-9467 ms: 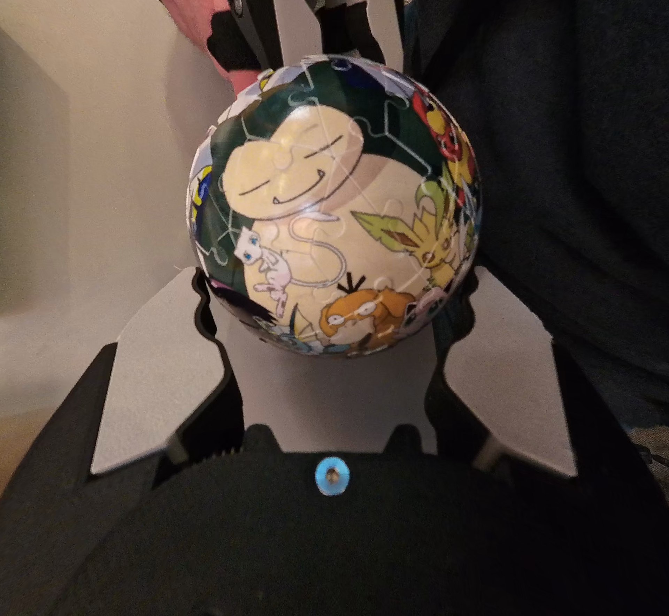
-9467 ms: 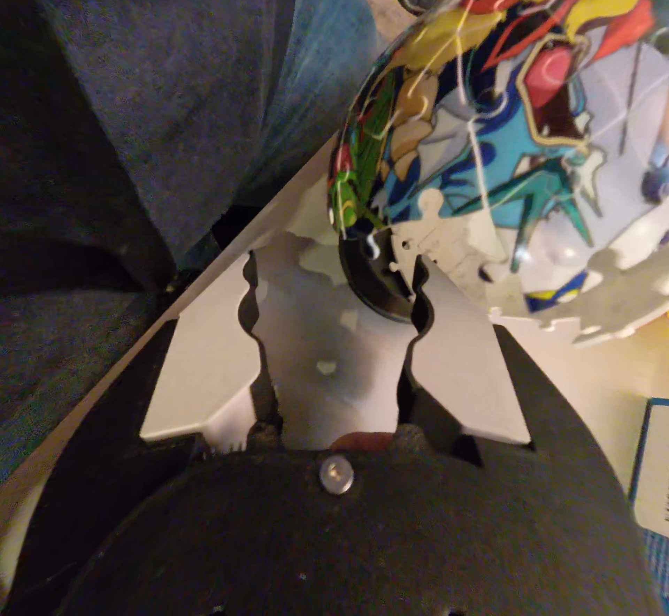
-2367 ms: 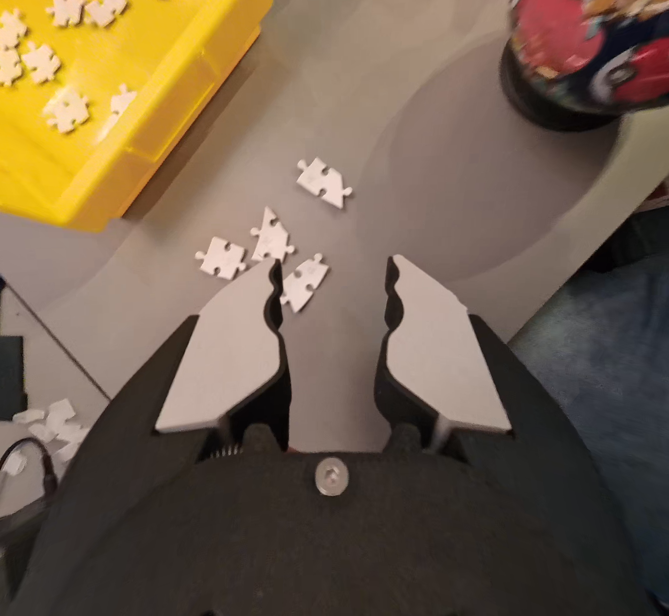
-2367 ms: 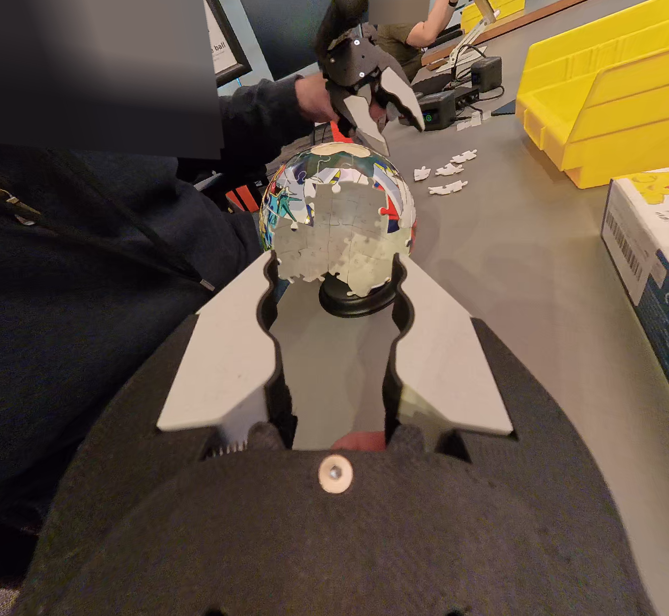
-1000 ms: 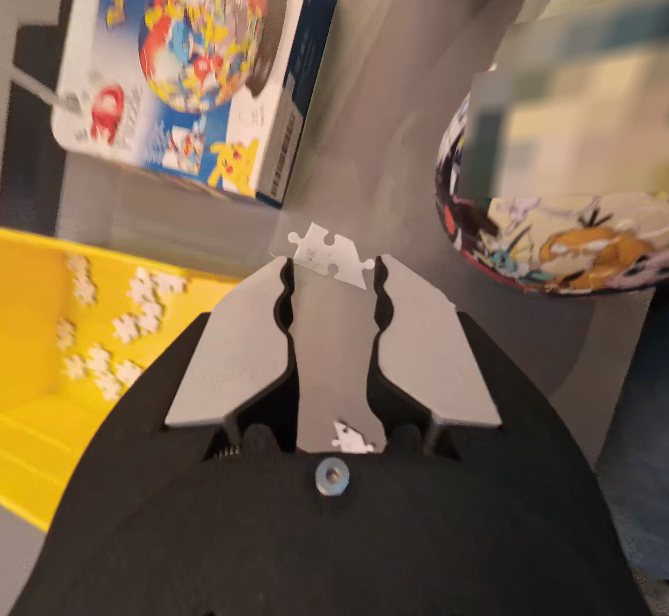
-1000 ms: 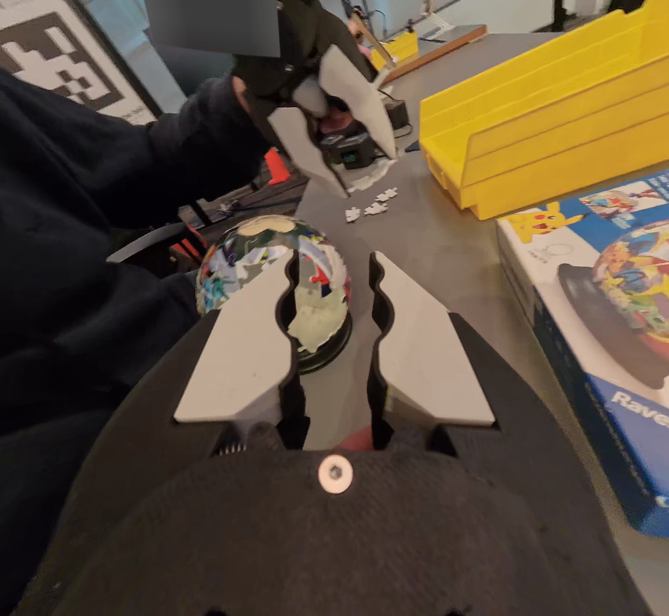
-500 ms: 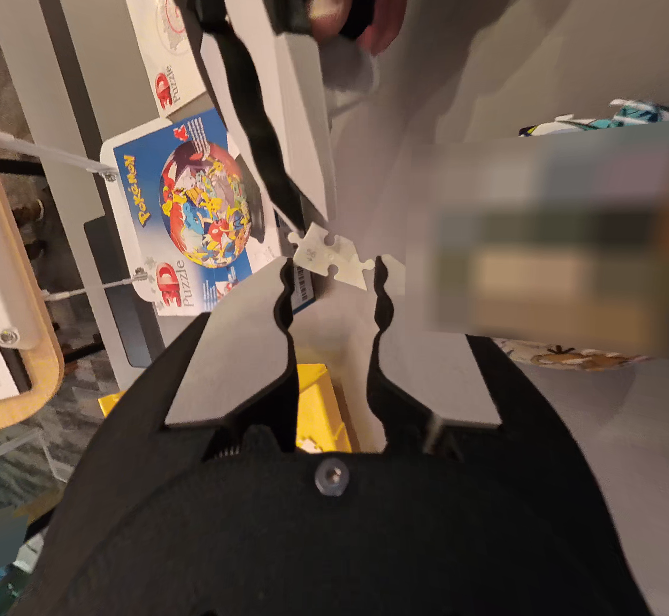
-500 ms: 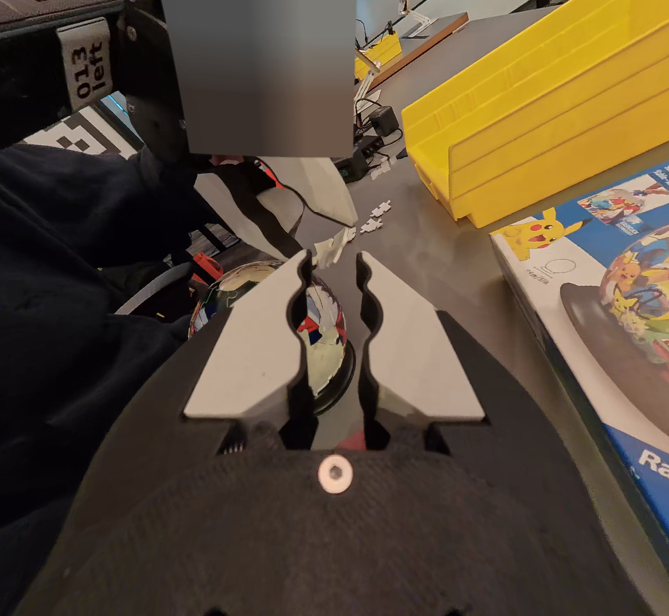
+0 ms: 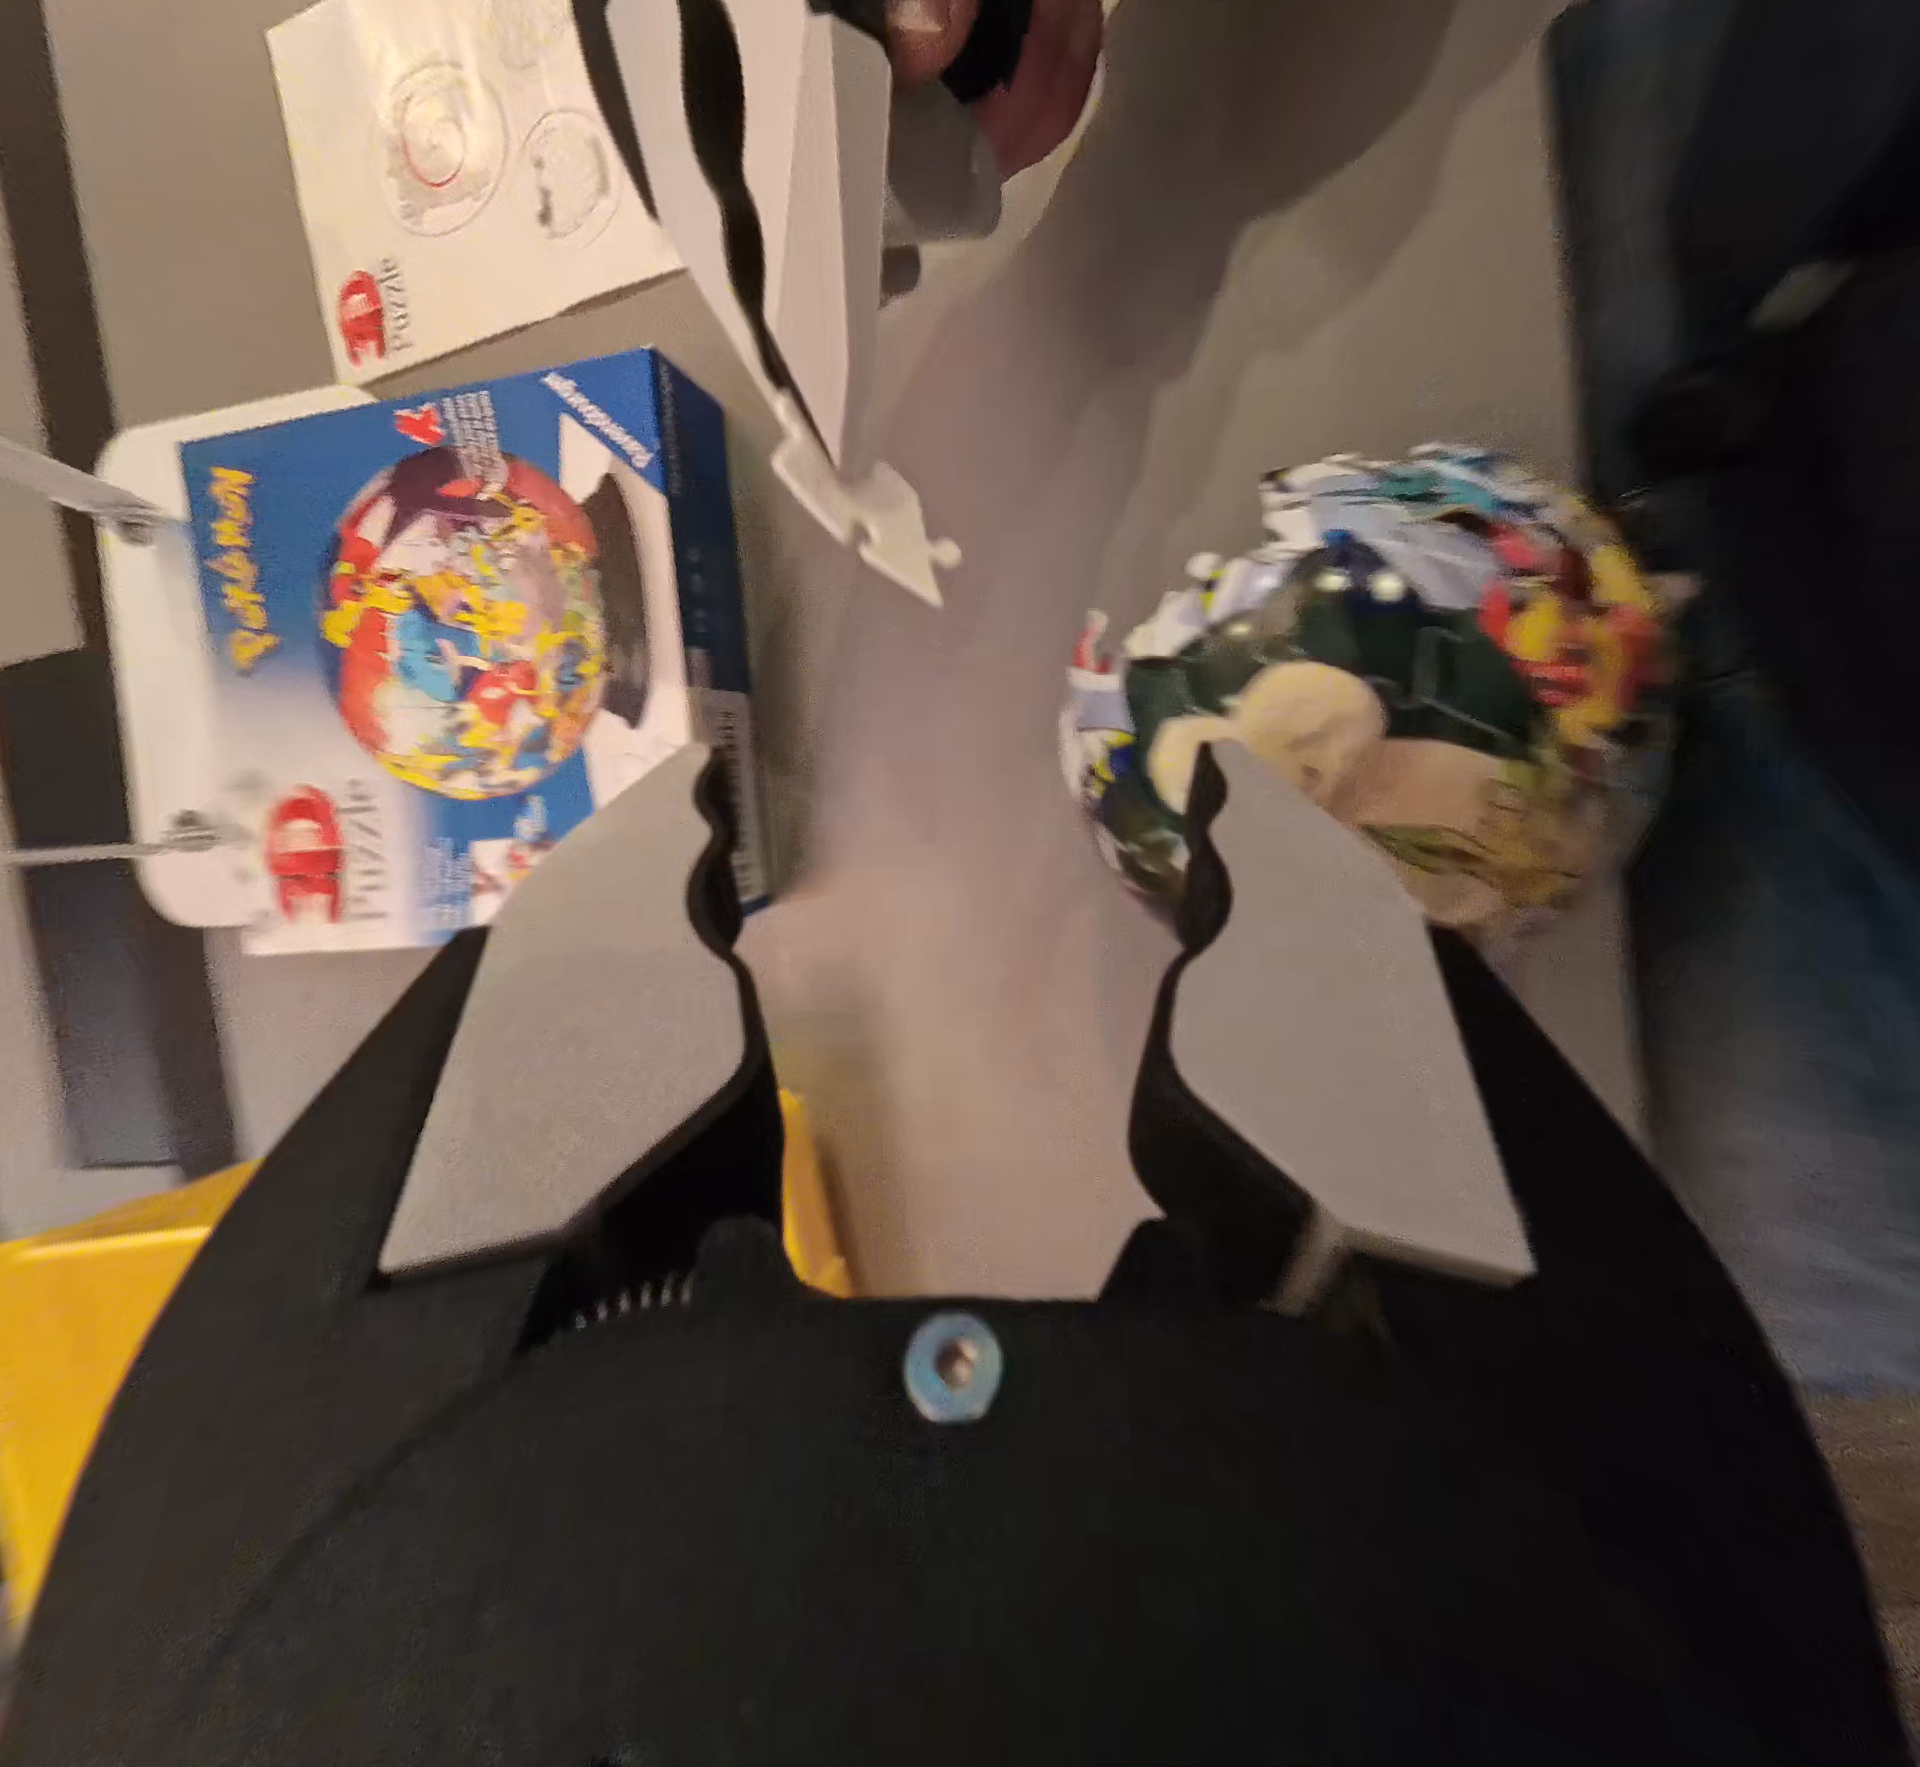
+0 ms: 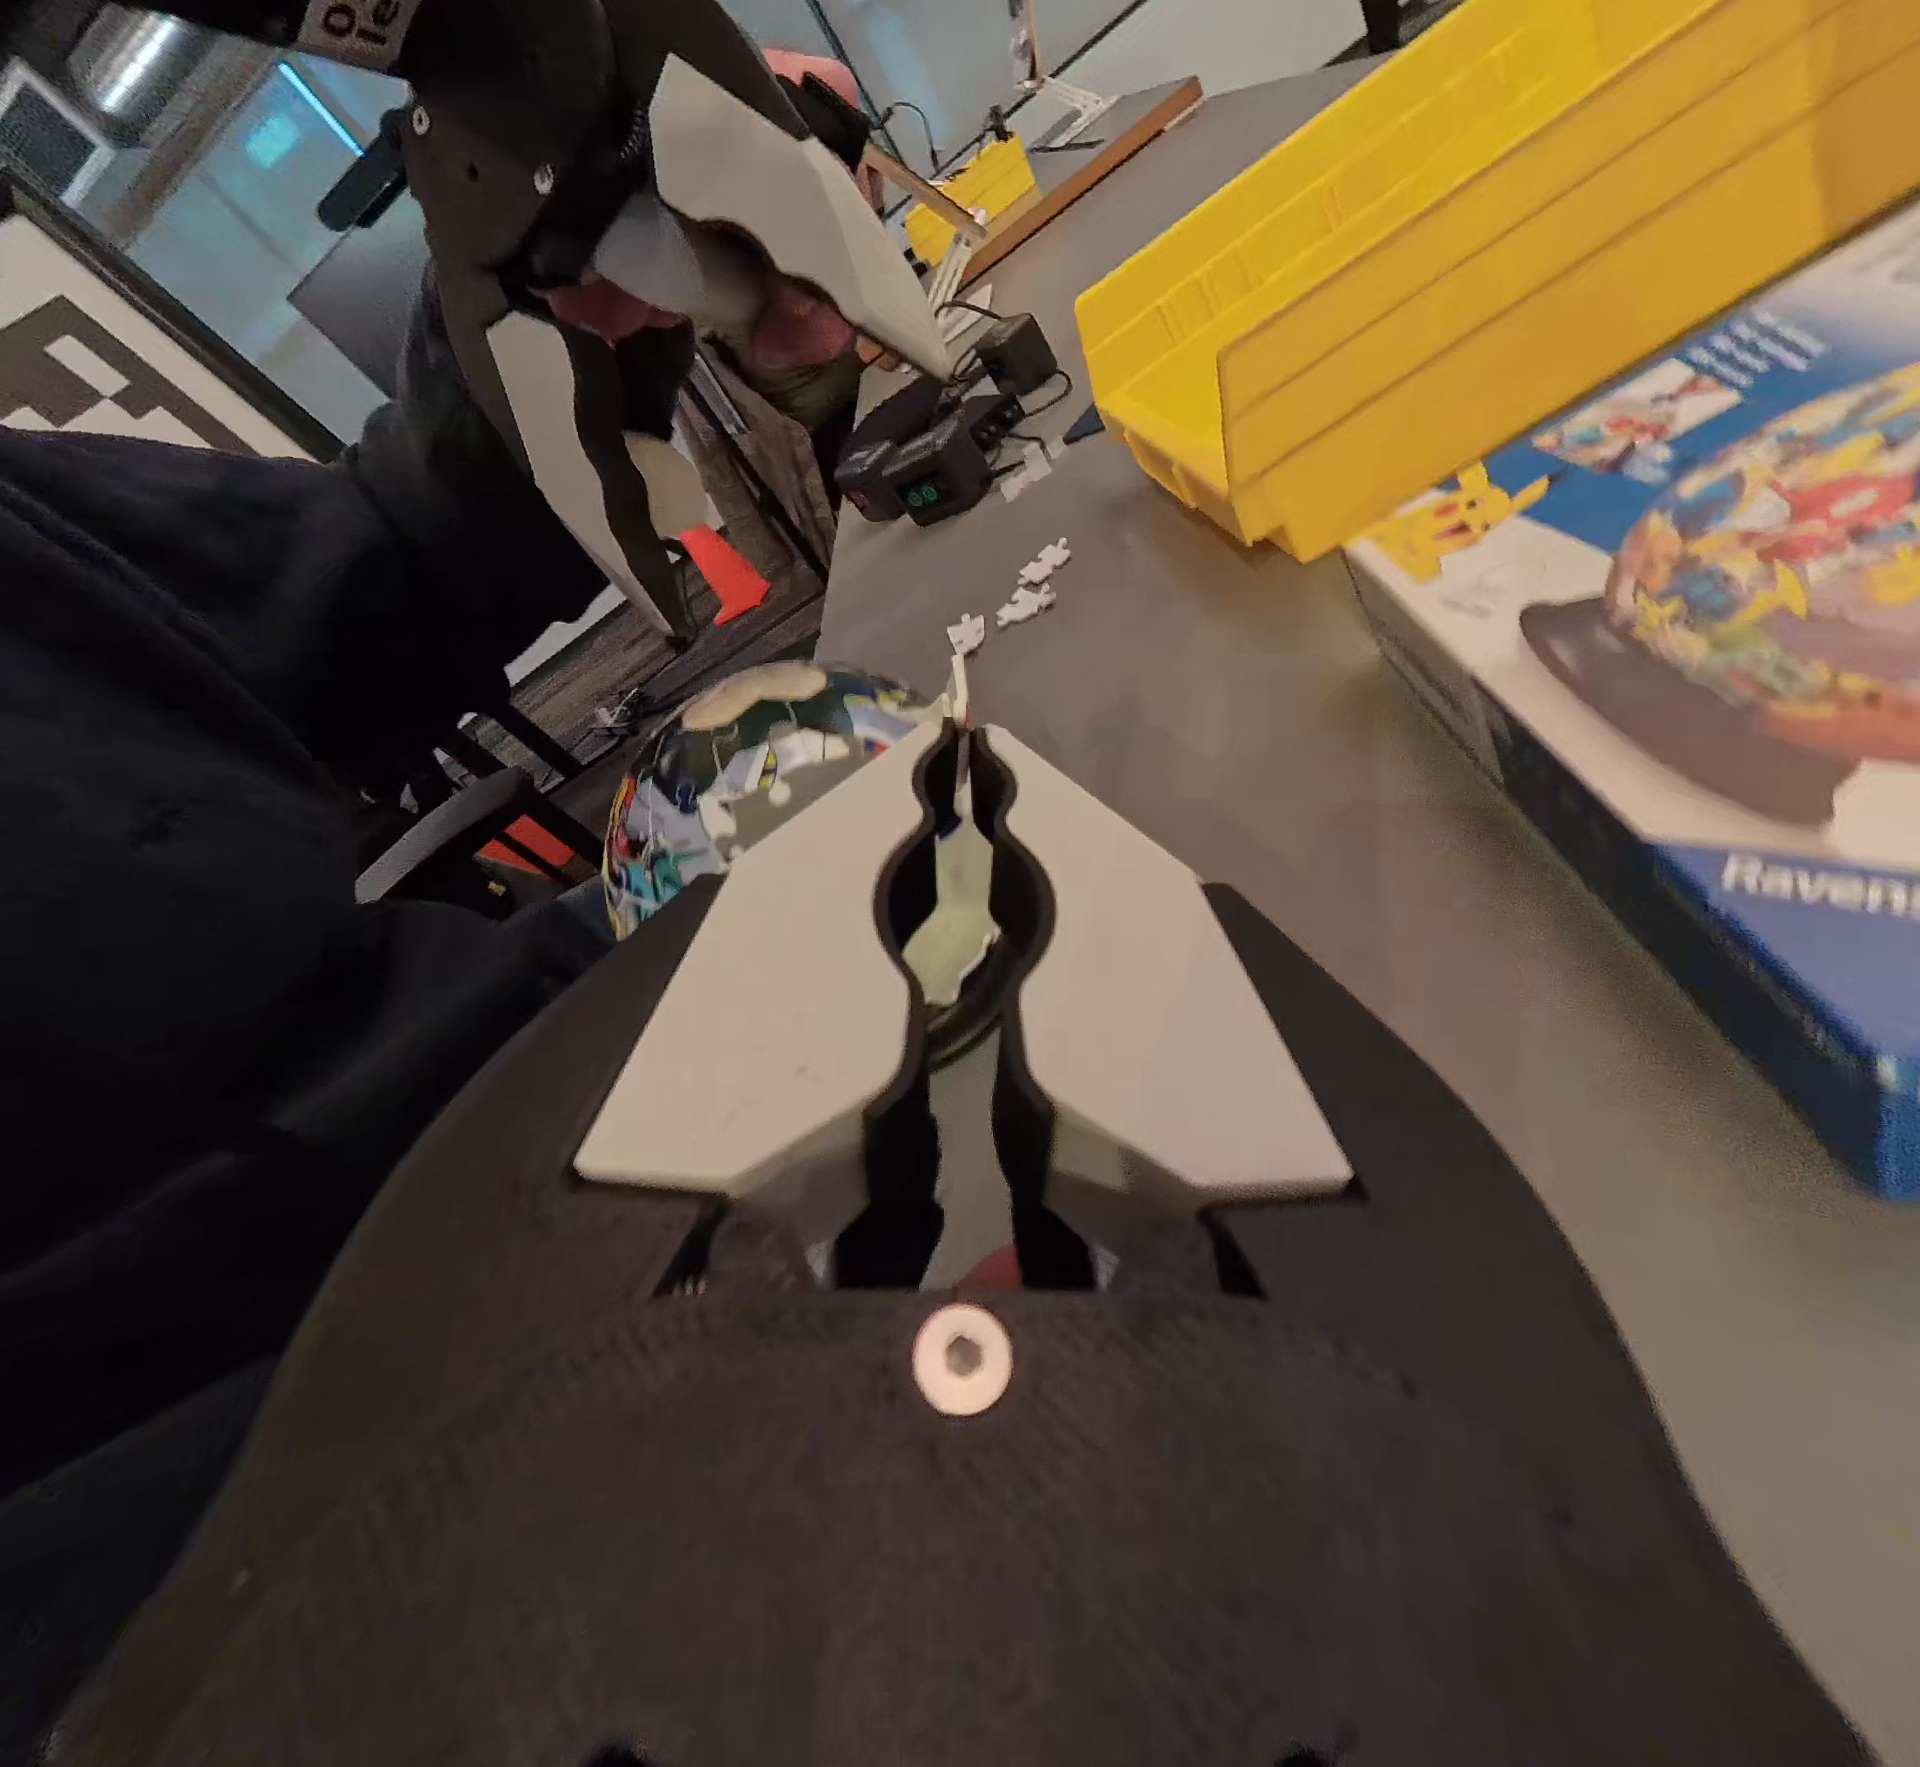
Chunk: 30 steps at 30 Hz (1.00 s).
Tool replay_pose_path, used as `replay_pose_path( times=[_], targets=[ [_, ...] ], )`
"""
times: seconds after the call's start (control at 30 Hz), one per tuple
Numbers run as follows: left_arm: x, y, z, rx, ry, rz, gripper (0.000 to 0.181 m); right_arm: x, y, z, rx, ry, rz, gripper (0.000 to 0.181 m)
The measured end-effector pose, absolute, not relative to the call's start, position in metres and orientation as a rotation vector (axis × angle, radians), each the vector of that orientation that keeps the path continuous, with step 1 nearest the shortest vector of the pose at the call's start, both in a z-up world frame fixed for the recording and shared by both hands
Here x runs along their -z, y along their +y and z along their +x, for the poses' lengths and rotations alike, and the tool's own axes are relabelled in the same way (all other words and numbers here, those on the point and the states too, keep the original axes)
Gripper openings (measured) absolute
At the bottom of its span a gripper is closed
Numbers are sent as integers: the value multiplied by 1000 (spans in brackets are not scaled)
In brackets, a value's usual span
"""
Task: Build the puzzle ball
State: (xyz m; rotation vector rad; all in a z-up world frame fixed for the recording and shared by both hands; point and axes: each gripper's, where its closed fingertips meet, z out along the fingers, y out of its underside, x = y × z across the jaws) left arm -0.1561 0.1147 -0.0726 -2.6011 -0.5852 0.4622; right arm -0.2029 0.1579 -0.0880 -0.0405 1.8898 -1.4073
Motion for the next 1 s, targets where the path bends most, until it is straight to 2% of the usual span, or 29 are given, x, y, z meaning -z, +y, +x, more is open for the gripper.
replay_pose_path(
  times=[0.17, 0.4, 0.6, 1.0],
  targets=[
    [81, 105, -113, -303, -723, -2474, 117, 123, 184, -184, 1285, 1939, 71, 0],
    [139, 128, -76, -141, -790, -2358, 143, 161, 196, -140, 1106, 2030, 88, 0],
    [164, 144, -72, -95, -785, -2259, 145, 172, 196, -127, 1021, 2098, 39, 0],
    [170, 155, -84, -152, -879, -2017, 139, 174, 191, -123, 984, 2079, 45, 0]
  ],
)
